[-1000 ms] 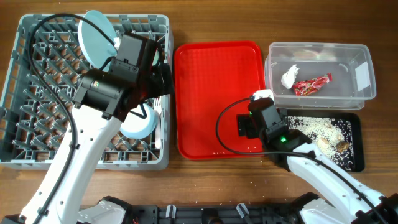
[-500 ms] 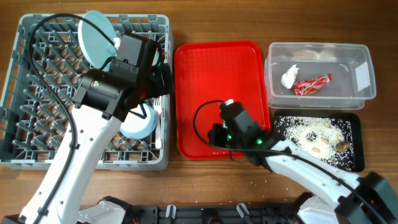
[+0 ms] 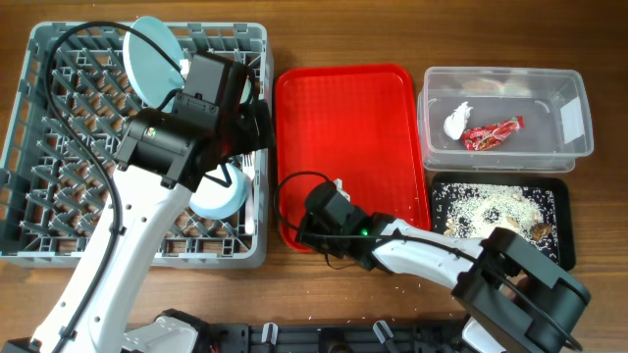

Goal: Sort waste into correct bins and load items into the dishwasher rack

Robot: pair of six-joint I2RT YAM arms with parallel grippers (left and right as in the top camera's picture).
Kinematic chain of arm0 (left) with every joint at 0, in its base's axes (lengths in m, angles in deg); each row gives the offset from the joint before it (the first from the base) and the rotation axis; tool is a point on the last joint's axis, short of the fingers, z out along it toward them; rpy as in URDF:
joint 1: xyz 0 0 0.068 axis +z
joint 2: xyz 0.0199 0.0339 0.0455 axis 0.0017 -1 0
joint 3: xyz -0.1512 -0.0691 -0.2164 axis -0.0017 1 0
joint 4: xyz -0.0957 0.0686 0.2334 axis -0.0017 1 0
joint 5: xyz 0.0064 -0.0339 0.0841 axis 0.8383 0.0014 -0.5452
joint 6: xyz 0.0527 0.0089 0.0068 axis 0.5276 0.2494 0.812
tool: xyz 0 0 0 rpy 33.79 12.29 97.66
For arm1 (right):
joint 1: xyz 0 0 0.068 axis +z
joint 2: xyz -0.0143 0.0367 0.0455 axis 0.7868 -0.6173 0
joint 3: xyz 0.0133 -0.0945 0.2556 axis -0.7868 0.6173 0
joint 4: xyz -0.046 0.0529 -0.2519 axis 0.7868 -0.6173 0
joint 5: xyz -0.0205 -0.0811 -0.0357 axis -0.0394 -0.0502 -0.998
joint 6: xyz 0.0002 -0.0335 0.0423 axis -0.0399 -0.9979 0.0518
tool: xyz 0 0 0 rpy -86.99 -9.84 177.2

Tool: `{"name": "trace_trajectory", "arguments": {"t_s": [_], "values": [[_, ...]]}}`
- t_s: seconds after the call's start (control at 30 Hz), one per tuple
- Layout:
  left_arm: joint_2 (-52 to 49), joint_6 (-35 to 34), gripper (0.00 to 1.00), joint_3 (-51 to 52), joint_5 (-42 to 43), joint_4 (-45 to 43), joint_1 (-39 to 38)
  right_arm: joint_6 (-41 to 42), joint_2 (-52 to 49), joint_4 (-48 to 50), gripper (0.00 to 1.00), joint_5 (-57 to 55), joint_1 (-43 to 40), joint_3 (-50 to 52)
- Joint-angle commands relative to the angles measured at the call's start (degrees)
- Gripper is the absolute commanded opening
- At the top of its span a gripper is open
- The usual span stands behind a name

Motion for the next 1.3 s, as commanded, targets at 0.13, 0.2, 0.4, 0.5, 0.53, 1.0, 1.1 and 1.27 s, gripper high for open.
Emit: {"name": "trace_trajectory", "arguments": {"t_s": [0.13, 0.2, 0.4, 0.5, 0.53, 1.0, 1.1, 1.27], "values": [[-0.07, -0.33, 1.00, -0.07, 0.33, 0.00, 0.24, 1.68, -1.57, 6.03, 0.05, 2.34, 3.80, -0.28], [-0.07, -0.33, 1.00, -0.07, 0.33, 0.02, 0.24, 1.73, -1.57, 6.25, 0.06, 2.40, 3.93, -0.31], [-0.07, -0.33, 1.00, -0.07, 0.31, 0.02, 0.24, 0.04, -1.55, 9.22, 0.09, 1.73, 3.89, -0.31], [-0.07, -0.33, 1.00, -0.07, 0.33, 0.00, 0.24, -0.46, -1.55, 9.66, 0.07, 1.66, 3.91, -0.31], [-0.07, -0.33, 1.00, -0.07, 0.33, 0.00, 0.24, -2.40, -1.55, 8.57, 0.05, 0.79, 3.74, -0.31], [-0.07, -0.33, 1.00, -0.07, 0.33, 0.02, 0.24, -28.50, 27.15, -43.50, 0.34, 2.93, -14.67, -0.28], [-0.07, -0.31, 1.00, -0.07, 0.31, 0.00, 0.24, -18.95, 23.23, -43.71, 0.43, 3.02, -14.05, 1.18], [-0.07, -0.33, 1.00, -0.07, 0.31, 0.00, 0.24, -4.20, 17.92, -36.13, 0.40, 2.14, -13.81, 1.29]]}}
